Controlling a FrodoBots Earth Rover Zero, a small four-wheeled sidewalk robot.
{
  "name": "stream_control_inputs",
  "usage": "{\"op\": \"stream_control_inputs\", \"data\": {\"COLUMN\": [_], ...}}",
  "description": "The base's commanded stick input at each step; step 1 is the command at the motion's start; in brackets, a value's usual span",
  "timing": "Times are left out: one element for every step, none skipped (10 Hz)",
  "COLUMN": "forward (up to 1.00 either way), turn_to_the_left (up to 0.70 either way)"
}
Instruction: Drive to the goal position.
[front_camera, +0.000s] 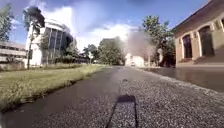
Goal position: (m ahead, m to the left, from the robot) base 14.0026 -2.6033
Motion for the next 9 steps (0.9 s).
{"op": "stream_control_inputs", "data": {"forward": [0.50, 0.50, 0.50, 0.50, 0.50, 0.50, 0.50, 0.50, 0.50], "turn_to_the_left": [-0.50, -0.50, -0.14, 0.00, 0.00, 0.00, 0.00, 0.00, 0.00]}}
